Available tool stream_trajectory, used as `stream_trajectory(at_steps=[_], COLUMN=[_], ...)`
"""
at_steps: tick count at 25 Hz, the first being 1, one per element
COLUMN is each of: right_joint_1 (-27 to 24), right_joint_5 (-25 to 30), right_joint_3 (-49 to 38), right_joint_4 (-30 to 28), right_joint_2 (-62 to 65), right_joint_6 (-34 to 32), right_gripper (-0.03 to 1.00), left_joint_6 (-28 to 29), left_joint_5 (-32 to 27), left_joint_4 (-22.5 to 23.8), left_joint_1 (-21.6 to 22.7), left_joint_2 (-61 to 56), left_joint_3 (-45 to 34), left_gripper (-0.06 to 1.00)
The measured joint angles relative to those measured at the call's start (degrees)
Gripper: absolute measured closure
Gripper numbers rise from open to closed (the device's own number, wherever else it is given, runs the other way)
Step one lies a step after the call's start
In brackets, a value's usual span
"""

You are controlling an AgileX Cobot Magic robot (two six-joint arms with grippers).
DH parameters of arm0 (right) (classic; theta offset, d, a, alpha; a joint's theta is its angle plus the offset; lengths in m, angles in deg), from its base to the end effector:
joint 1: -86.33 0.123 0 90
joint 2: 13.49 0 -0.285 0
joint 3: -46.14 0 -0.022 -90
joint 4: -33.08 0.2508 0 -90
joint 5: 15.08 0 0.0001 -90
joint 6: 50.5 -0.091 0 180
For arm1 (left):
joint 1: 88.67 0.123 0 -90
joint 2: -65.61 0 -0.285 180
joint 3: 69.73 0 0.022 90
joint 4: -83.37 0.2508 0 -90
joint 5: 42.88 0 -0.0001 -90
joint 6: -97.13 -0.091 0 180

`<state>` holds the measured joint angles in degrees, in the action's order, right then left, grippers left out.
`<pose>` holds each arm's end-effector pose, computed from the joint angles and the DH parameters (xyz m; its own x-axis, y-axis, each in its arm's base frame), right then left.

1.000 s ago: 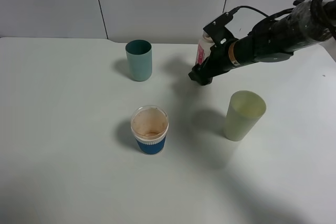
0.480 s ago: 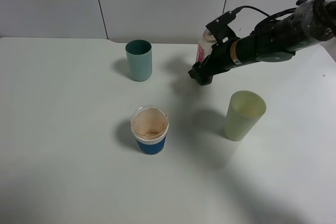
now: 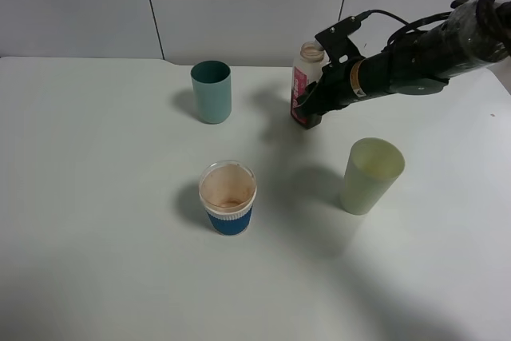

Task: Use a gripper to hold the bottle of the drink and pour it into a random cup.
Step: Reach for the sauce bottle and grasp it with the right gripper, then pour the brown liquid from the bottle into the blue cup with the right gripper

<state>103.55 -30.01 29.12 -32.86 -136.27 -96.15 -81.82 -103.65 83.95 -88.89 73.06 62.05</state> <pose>0.3729 0.1379 0.1242 -0.4700 -0.4861 -0.7368 -0.6449 0.7590 -0.0895 -0.0065 0.0008 0.2790 -0.4451 -0.0117 -0.8954 -0.0100 0.9999 -0.0080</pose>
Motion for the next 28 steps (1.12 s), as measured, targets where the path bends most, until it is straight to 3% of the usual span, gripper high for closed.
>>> stream_trajectory(at_steps=[14,28], right_joint_1=[0.0,1.18], right_joint_5=[2.35,4.92], right_joint_3=[-0.11,-0.17], right_joint_4=[-2.71,-23.06], right_joint_2=[1.29,12.51], right_joint_6=[-1.16,-28.32], right_gripper=[0.6,0.6], left_joint_6=[0.0,0.0], left_joint_5=[0.0,0.0], left_joint_4=[0.0,0.0], left_joint_1=[0.0,0.0], left_joint_2=[0.0,0.0], left_joint_3=[0.0,0.0], left_gripper=[0.02,0.02])
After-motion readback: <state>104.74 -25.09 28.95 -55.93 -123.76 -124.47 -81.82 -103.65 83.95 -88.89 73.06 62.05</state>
